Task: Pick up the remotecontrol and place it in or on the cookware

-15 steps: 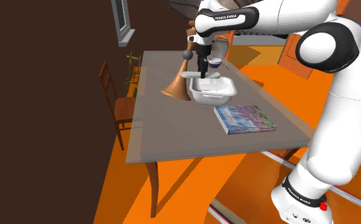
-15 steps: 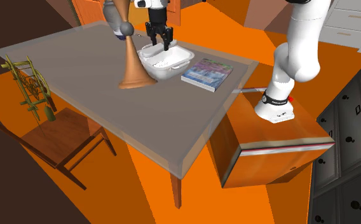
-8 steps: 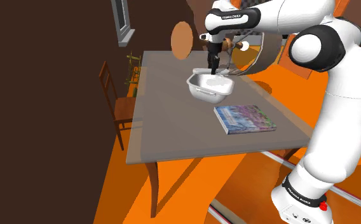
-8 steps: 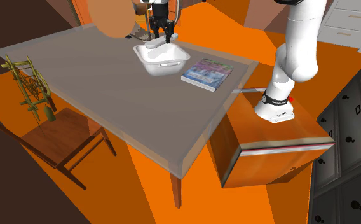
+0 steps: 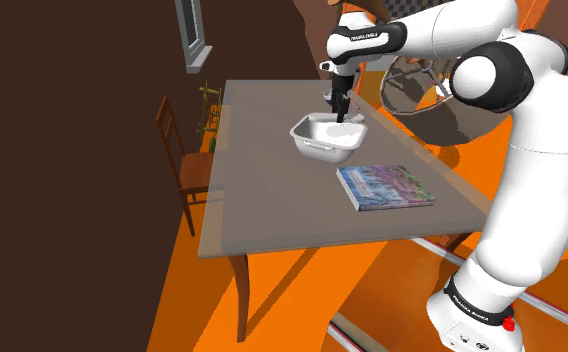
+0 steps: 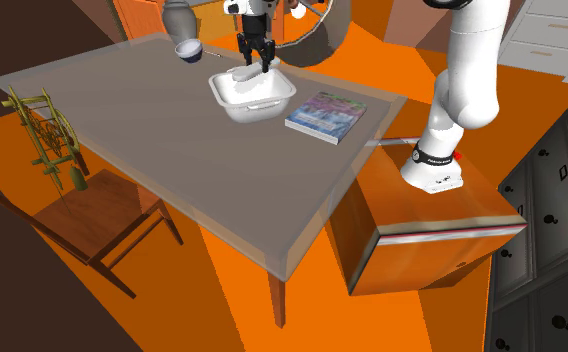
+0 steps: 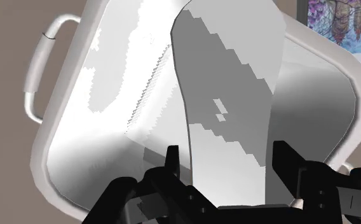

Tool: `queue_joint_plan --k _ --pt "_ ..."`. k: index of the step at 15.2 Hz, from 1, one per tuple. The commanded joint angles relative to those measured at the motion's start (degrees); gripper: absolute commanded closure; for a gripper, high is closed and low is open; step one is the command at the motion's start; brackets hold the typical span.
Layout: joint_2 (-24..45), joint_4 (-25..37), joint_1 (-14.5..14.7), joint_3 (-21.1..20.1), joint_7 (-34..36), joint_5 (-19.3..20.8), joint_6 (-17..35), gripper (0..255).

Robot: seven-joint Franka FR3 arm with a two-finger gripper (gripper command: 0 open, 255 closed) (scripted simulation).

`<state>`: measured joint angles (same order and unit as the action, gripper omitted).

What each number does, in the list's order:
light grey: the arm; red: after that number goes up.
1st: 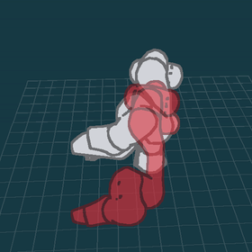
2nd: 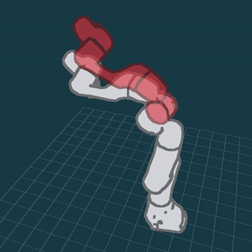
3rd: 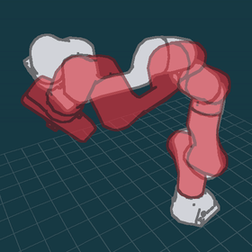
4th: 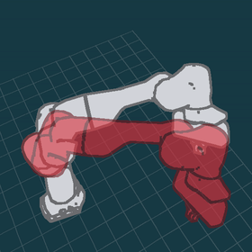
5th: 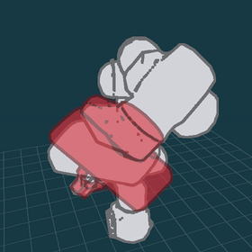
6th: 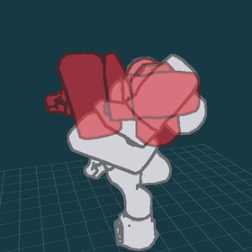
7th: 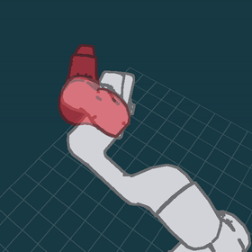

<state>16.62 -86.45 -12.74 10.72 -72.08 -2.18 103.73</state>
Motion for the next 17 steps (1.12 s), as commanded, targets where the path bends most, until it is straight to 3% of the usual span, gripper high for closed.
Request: queue_joint_plan --k 1,7,15,16,17 --pt "-0.12 -1.78 0.06 -0.03 -0.06 0.02 1.59 255" --pt "0.38 -5.7 0.12 -0.1 -0.11 -0.1 6.01 255" --pt "0.42 -5.88 0.11 -0.11 -0.12 -0.11 6.23 255" --pt "0.41 -5.88 0.11 -0.11 -0.12 -0.11 6.22 0" --pt "0.4 -5.89 0.11 -0.11 -0.12 -0.11 6.22 0"
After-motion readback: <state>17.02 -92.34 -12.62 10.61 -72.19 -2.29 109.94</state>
